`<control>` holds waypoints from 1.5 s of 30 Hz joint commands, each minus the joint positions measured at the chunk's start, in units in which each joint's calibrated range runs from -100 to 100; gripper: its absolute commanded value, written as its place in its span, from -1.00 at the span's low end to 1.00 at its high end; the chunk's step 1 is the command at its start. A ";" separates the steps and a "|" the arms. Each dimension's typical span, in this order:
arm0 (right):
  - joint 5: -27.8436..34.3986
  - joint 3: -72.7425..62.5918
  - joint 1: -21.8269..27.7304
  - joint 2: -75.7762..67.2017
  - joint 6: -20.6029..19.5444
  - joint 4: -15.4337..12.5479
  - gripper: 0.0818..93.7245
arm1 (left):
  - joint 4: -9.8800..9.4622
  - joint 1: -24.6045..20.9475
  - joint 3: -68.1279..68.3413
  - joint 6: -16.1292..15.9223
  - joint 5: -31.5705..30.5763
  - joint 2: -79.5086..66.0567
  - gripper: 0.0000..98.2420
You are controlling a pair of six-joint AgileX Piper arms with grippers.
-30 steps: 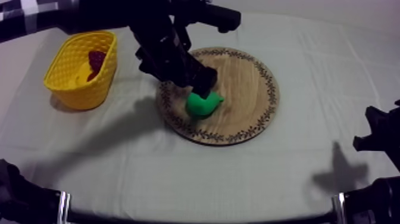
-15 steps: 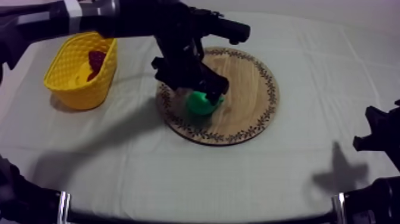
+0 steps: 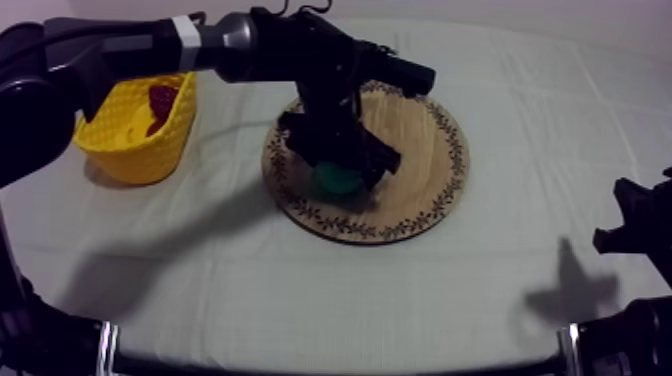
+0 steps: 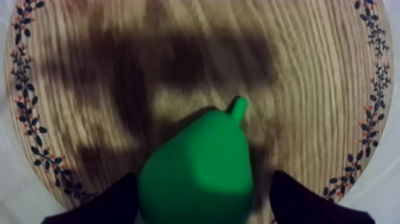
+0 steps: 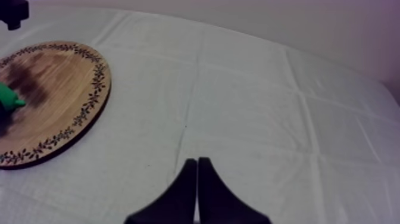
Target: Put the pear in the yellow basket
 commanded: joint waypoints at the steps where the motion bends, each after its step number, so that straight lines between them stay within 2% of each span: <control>1: 0.04 0.05 0.02 0.01 0.01 0.01 -0.99 | -0.07 -0.08 -1.34 0.06 0.83 0.99 0.59; 7: 0.04 0.05 0.02 0.01 0.01 0.01 -0.99 | 0.06 -0.41 -4.21 0.14 2.92 2.97 0.40; 15: 0.04 0.05 0.02 0.01 0.01 0.01 -0.99 | 0.16 -0.72 -4.91 -1.44 3.69 3.63 -0.07; 19: 0.04 0.05 0.02 0.01 0.01 0.01 -0.99 | -0.18 -1.31 -4.76 -1.97 3.81 2.22 -0.17; 29: 0.04 0.05 0.02 0.01 0.01 0.01 -0.99 | -0.08 -5.62 -2.11 -4.60 6.62 -9.69 -0.15; 34: 0.04 0.05 0.02 0.01 0.01 0.01 -0.99 | -0.61 -9.10 3.93 -6.33 10.90 -18.02 -0.20; 40: 0.04 0.05 0.02 0.01 0.01 0.01 -0.99 | -2.21 -14.88 13.18 -7.35 14.23 -24.47 -0.20; 45: 0.04 0.05 0.02 0.01 0.01 0.01 -0.99 | -2.71 -21.38 10.74 -9.18 14.60 -26.10 -0.16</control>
